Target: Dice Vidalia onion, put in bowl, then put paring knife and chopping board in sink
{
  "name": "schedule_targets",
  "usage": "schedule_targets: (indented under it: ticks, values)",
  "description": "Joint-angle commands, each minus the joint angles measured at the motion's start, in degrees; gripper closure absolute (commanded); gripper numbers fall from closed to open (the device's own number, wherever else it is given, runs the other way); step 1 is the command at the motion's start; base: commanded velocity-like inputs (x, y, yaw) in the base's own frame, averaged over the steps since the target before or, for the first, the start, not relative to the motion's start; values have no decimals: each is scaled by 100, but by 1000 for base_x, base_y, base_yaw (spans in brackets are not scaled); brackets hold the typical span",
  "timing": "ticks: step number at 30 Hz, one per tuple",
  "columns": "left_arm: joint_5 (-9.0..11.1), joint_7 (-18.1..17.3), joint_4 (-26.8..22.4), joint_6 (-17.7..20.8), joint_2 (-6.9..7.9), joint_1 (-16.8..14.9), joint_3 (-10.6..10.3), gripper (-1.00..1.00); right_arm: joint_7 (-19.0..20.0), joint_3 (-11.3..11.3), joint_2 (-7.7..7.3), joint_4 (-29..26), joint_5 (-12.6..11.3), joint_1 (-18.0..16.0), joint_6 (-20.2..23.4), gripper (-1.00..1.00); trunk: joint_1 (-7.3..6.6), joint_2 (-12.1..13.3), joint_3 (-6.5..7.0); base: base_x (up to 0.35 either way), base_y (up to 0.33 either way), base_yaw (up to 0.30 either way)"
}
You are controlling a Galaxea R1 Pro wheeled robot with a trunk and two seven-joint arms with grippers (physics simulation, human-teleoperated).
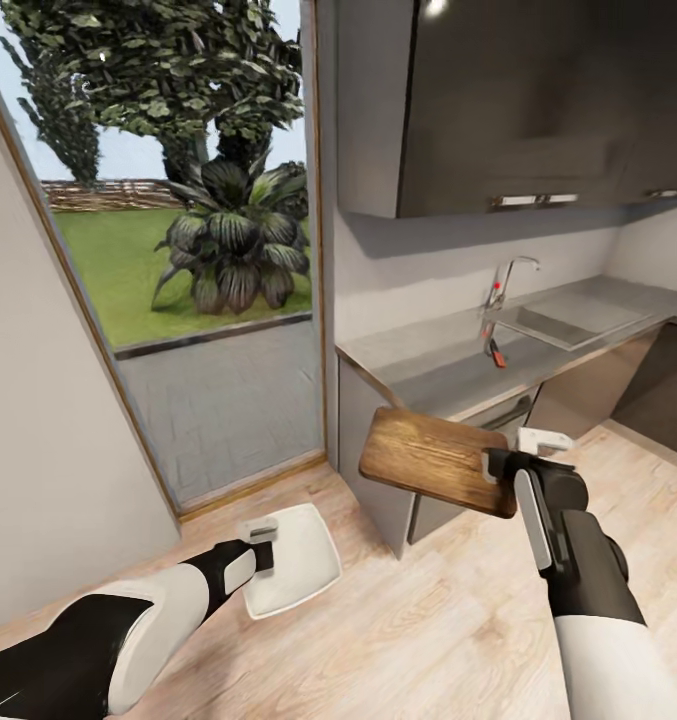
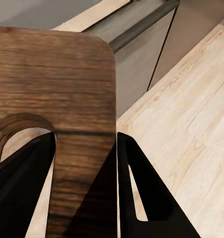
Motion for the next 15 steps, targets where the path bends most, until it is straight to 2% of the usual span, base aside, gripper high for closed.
schedule_targets:
  ticks: [1, 2, 15]
  values:
    - [41, 29, 9, 10, -3, -10, -38, 100, -26, 52, -4, -6, 12, -4, 30, 100, 3, -12, -4, -77, -243, 0]
    - [41, 50, 9, 10, -4, -10, -38, 100, -23, 120, -6, -6, 12, -6, 33, 100, 3, -12, 4, -123, -280, 0]
    - [56, 58, 9, 10, -12, -6, -38, 100, -13, 227, -5, -6, 12, -4, 39, 100, 3, -12, 99, -158, -302, 0]
